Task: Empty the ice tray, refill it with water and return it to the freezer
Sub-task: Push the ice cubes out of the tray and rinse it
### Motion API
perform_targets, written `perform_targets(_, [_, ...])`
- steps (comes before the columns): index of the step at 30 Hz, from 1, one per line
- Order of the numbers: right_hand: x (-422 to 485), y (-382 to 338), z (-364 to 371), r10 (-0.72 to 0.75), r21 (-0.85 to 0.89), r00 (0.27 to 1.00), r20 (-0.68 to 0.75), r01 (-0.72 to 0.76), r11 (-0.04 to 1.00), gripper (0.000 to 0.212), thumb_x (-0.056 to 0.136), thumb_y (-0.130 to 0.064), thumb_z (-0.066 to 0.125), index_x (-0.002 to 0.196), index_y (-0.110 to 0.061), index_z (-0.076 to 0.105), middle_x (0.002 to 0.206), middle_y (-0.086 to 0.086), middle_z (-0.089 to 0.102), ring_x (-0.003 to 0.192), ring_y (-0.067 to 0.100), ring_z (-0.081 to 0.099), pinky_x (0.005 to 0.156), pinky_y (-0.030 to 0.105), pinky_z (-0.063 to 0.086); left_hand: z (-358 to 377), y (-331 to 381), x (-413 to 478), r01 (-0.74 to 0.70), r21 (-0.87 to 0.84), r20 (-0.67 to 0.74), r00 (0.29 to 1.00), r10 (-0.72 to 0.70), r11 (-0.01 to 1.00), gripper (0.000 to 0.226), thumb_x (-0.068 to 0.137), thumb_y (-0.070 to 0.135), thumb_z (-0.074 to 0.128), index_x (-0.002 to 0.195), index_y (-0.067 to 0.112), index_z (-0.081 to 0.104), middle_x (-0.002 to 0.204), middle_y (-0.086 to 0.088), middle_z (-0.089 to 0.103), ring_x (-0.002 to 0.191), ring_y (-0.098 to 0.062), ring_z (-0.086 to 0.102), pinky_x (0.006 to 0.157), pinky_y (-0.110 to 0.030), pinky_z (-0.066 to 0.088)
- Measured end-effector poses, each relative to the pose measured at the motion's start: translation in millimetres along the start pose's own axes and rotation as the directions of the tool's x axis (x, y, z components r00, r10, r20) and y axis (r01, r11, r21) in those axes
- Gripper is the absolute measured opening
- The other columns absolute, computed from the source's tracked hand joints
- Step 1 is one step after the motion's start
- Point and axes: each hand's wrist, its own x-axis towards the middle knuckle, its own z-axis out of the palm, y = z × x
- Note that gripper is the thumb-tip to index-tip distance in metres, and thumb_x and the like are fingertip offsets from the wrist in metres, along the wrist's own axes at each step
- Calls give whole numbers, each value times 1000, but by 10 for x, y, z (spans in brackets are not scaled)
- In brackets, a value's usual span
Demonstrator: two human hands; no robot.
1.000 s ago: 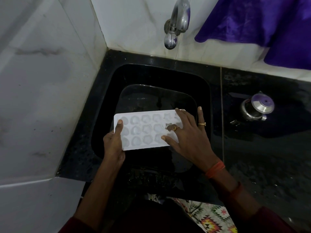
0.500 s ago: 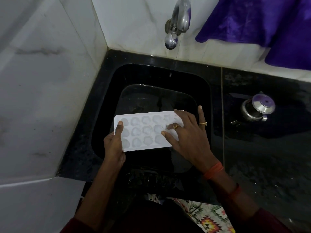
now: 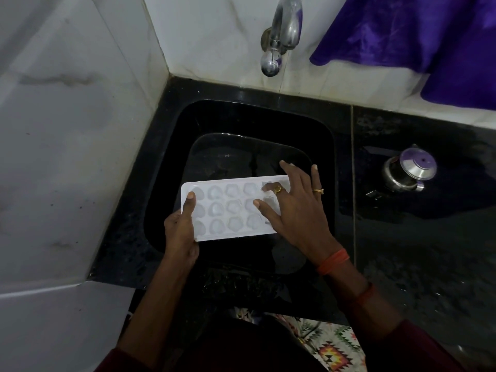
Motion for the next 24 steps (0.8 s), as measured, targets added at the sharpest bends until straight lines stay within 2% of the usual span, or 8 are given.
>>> perform_targets(8, [21, 3, 36, 17, -33, 1000, 21, -17, 999, 55, 94, -66, 44, 111, -22, 73, 152, 13, 43, 146, 27, 34, 126, 53, 1, 29, -1, -40, 1, -7, 15, 1000, -1, 1000, 32, 92, 40, 71, 92, 8, 73, 89, -10, 79, 78, -27, 77, 55, -36, 61])
perform_targets(15, [27, 13, 12, 4, -33, 1000, -30, -5, 999, 58, 94, -65, 40, 109, -22, 75, 149, 11, 47, 144, 26, 37, 125, 54, 3, 40, -1, -36, 1, -4, 10, 1000, -1, 1000, 31, 91, 40, 71, 90, 9, 73, 86, -8, 79, 74, -25, 77, 52, -34, 60])
perform_targets(21, [23, 23, 32, 17, -78, 999, 45, -14, 997, 58, 93, -67, 42, 116, -24, 73, 153, 14, 42, 147, 29, 33, 125, 55, 1, 53, 3, -41, -5, -17, 20, 1000, 6, 1000, 31, 92, 38, 71, 91, 7, 73, 90, -10, 79, 77, -27, 77, 55, -36, 61])
perform_targets(24, [30, 20, 28, 12, -84, 1000, 16, -11, 996, 56, 93, -67, 41, 111, -25, 74, 152, 14, 44, 146, 28, 35, 125, 54, -1, 55, 8, -52, -5, -10, 20, 1000, 5, 1000, 31, 92, 38, 70, 90, 7, 73, 89, -10, 79, 76, -26, 77, 54, -35, 60])
